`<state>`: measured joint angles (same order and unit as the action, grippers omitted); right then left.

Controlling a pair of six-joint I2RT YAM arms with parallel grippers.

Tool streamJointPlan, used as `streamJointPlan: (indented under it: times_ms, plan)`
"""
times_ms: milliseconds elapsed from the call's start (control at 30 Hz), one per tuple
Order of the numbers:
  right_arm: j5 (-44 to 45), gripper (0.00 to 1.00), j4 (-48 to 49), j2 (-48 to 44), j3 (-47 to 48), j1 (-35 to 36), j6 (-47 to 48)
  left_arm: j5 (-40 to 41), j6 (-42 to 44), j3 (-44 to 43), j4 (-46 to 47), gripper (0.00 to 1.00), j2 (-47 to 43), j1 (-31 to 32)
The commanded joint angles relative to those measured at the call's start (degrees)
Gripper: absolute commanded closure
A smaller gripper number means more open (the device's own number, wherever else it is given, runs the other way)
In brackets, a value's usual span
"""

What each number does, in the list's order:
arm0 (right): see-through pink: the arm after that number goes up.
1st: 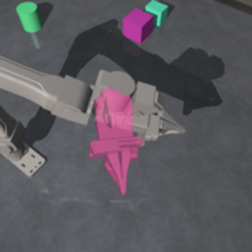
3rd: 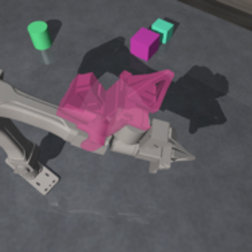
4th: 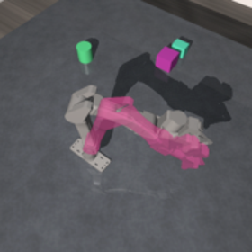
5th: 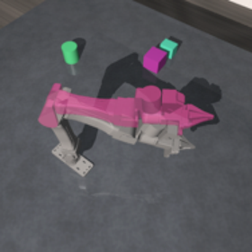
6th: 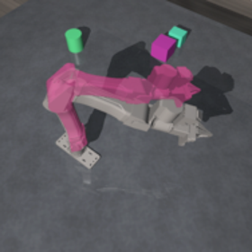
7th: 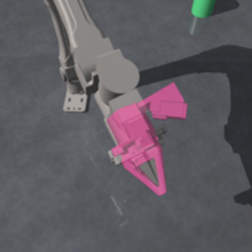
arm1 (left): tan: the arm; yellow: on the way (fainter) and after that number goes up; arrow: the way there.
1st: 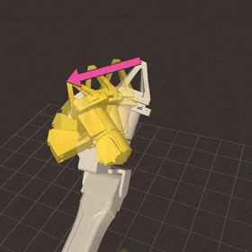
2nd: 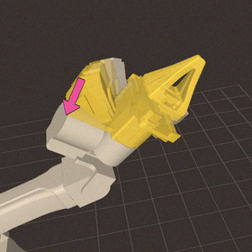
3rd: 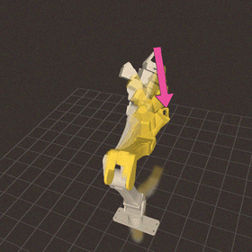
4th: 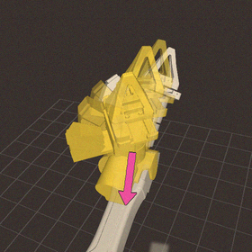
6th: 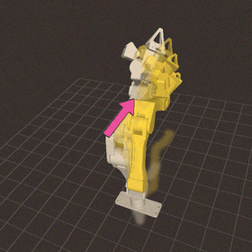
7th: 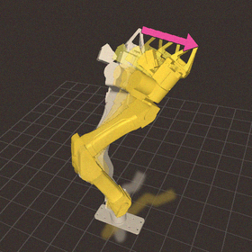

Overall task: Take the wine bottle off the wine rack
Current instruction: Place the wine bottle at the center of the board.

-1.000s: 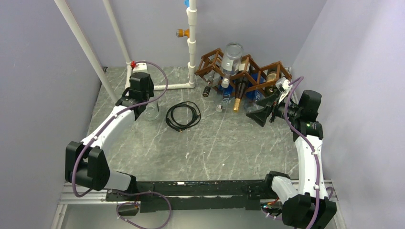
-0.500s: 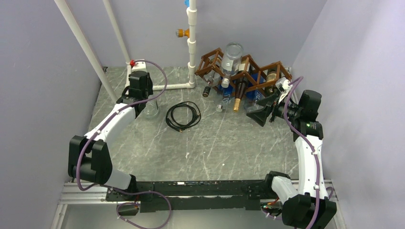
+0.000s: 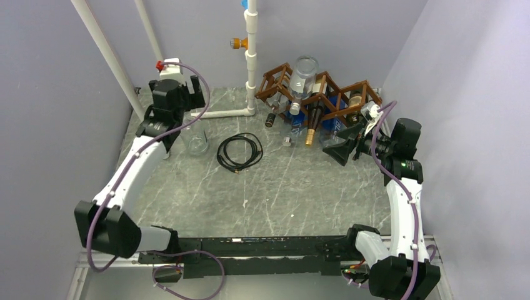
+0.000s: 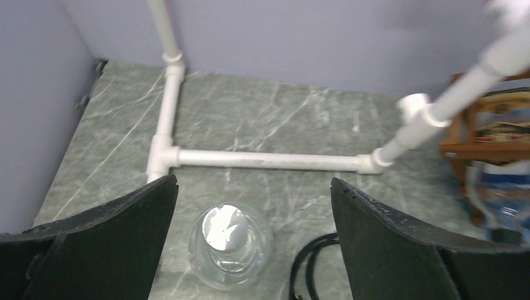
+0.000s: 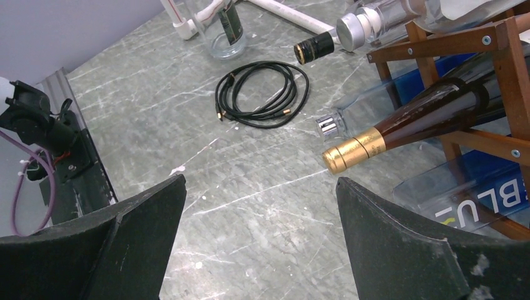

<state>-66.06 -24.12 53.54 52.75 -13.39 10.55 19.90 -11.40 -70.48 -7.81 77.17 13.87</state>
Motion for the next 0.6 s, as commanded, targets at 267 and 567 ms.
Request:
streamJointPlan:
  times_ms: [267, 567]
  plan:
    - [-0.08, 0.07, -1.91, -0.17, 1.47, -0.81, 3.89, -30.12, 3.51, -0.25, -6.86, 0.00, -15.69, -0.16]
    - [3.55, 0.07, -14.53, 2.84, 9.15, -1.47, 12.98, -45.15, 2.21, 12.62, 1.71, 0.01, -24.05, -0.16]
